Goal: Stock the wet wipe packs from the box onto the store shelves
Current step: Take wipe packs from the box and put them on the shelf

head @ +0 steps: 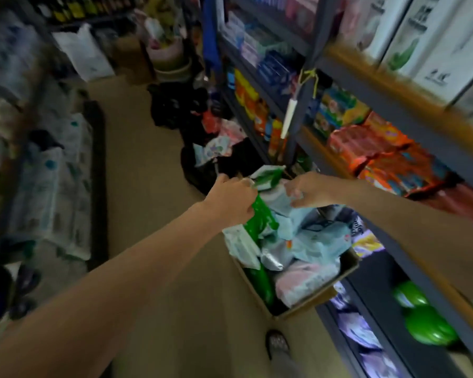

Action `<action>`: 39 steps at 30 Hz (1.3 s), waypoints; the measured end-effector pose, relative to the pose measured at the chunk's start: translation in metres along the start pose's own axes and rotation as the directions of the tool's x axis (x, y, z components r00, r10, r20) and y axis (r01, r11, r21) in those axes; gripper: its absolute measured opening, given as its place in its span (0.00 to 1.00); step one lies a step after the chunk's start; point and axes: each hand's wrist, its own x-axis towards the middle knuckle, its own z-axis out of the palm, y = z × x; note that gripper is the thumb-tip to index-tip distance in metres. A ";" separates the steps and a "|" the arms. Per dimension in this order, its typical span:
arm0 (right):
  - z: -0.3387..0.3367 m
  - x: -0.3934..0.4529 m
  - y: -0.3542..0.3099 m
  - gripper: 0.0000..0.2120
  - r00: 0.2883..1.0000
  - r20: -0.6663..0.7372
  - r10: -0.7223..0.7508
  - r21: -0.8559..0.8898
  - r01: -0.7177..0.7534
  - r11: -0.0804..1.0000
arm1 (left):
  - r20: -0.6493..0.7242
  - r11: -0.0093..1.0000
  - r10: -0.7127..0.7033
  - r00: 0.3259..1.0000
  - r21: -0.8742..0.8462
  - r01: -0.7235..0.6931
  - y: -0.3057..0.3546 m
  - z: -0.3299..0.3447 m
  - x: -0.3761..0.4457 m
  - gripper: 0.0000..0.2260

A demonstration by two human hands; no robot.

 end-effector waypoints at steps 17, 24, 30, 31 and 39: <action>0.082 0.166 0.040 0.24 0.901 -0.414 0.128 0.196 -0.049 0.979 | 0.242 0.788 -0.379 0.893 -0.422 0.449 0.008 0.151 0.103 0.25; 0.082 0.230 0.065 0.23 0.989 -0.146 0.009 -0.295 -0.052 0.954 | 0.133 0.790 -0.424 0.896 -0.430 0.437 -0.006 0.168 0.129 0.27; 0.067 0.211 0.061 0.12 0.947 -0.210 -0.243 -0.487 0.114 0.866 | 0.109 0.834 -0.404 0.908 -0.363 0.415 -0.022 0.152 0.135 0.29; 0.056 0.201 0.057 0.11 0.941 -0.219 -0.257 -0.469 0.129 0.874 | 0.131 0.813 -0.406 0.904 -0.400 0.423 -0.024 0.149 0.136 0.29; -0.061 0.125 0.029 0.08 0.914 -0.334 -0.229 -0.040 0.229 0.973 | 0.193 0.058 -0.502 0.843 -0.965 0.256 -0.039 0.051 0.124 0.33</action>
